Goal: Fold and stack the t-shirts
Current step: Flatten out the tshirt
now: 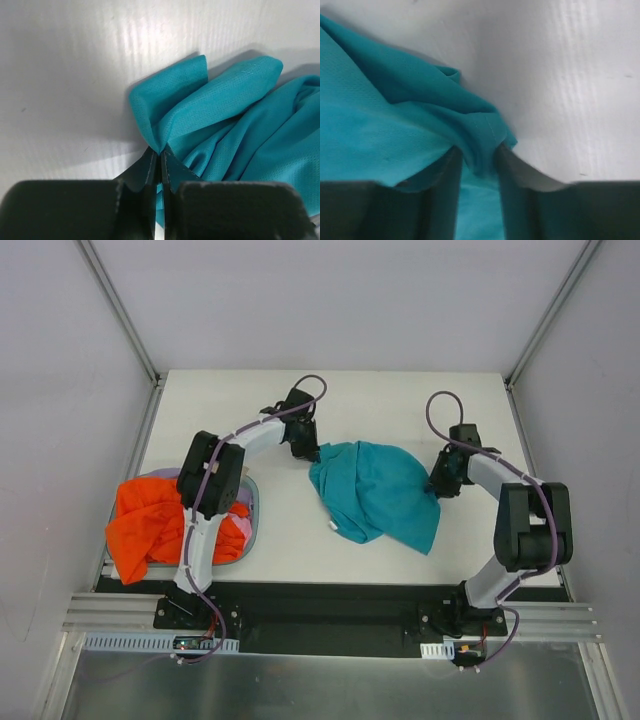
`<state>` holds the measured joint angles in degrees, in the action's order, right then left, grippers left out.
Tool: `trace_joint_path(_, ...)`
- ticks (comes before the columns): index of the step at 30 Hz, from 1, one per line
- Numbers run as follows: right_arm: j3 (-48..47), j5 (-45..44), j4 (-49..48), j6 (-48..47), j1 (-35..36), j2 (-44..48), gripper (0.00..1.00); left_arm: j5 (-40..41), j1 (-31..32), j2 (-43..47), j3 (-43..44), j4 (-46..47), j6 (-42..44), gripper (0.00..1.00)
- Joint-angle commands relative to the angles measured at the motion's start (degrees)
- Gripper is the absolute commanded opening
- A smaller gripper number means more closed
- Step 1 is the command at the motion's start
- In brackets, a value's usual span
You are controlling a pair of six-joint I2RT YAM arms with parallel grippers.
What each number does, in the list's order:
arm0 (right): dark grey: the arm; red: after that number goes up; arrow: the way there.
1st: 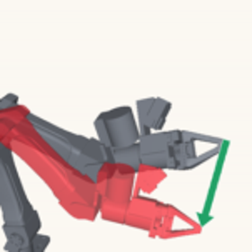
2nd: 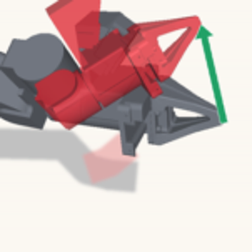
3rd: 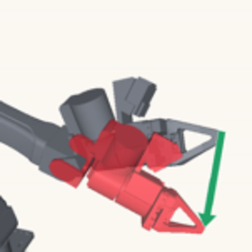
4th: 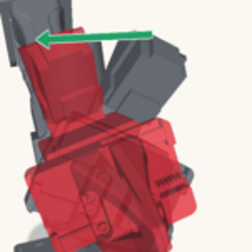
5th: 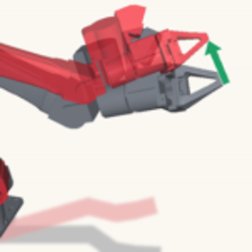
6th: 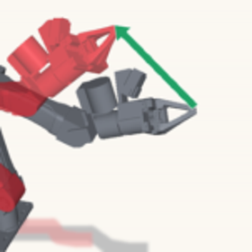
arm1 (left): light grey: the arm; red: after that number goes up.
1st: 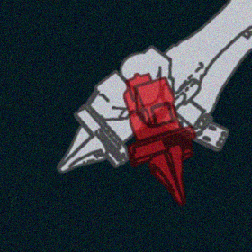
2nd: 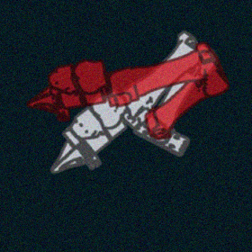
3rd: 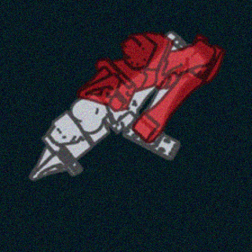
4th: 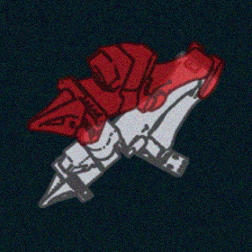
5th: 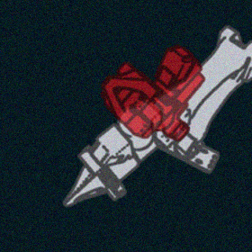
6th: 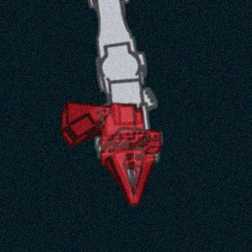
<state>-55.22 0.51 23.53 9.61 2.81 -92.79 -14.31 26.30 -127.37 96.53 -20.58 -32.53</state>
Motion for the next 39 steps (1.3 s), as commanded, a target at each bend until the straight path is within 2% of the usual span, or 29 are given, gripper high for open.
trace_joint_path(1,-1.2,7.6,-5.9,1.6,0.1,-1.2,0.06,6.3,0.4,9.1,-4.8,-0.5,3.4,0.0)
trace_joint_path(2,-1.0,7.3,-6.0,1.6,0.4,-0.2,0.01,8.0,0.4,11.9,-5.6,-0.6,3.9,0.0)
trace_joint_path(4,-0.6,5.6,-4.8,0.9,0.8,2.6,0.01,10.0,0.5,15.9,-9.0,0.1,4.1,0.0)
trace_joint_path(7,-0.2,3.4,-2.0,-1.1,1.6,12.2,0.01,13.1,0.6,25.6,-14.2,2.4,5.4,0.0)
trace_joint_path(13,-0.3,-0.2,4.2,-4.0,2.6,37.6,0.01,18.7,2.3,47.0,-22.0,4.9,7.7,0.0)
trace_joint_path(15,-2.7,-0.2,8.0,-4.9,2.6,45.9,0.01,19.0,2.9,55.4,-23.1,5.7,8.5,0.0)
trace_joint_path(19,-9.2,0.5,14.7,-7.1,2.6,55.6,0.01,17.7,3.7,69.2,-25.6,8.8,10.7,0.0)
trace_joint_path(20,-10.9,1.2,16.0,-7.2,2.6,56.7,0.01,16.2,3.8,74.1,-25.7,9.1,11.5,0.0)
trace_joint_path(23,-16.5,2.9,20.2,-7.5,2.6,60.3,0.01,12.1,3.8,81.2,-25.0,11.3,13.0,0.0)
trace_joint_path(28,-22.6,6.6,22.8,-7.7,2.6,62.8,0.01,6.6,3.8,84.3,-20.9,12.6,14.8,0.0)
trace_joint_path(31,-23.5,5.8,23.1,-6.7,2.6,62.6,0.04,8.7,3.8,81.9,-18.3,13.1,15.9,0.0)
trace_joint_path(34,-21.2,1.9,23.2,-5.0,2.6,60.6,0.04,13.9,3.8,75.3,-15.4,13.6,17.4,0.0)
trace_joint_path(36,-19.0,-3.8,24.7,-4.0,2.6,56.7,0.04,16.8,3.8,67.5,-13.3,13.7,19.3,0.0)
trace_joint_path(37,-18.1,-5.7,25.2,-2.9,2.6,54.8,0.04,20.9,3.7,64.3,-10.5,13.6,19.7,0.0)
trace_joint_path(39,-15.2,-11.5,25.3,-2.4,2.6,49.2,0.04,22.4,2.4,53.2,-7.2,13.5,20.8,0.0)
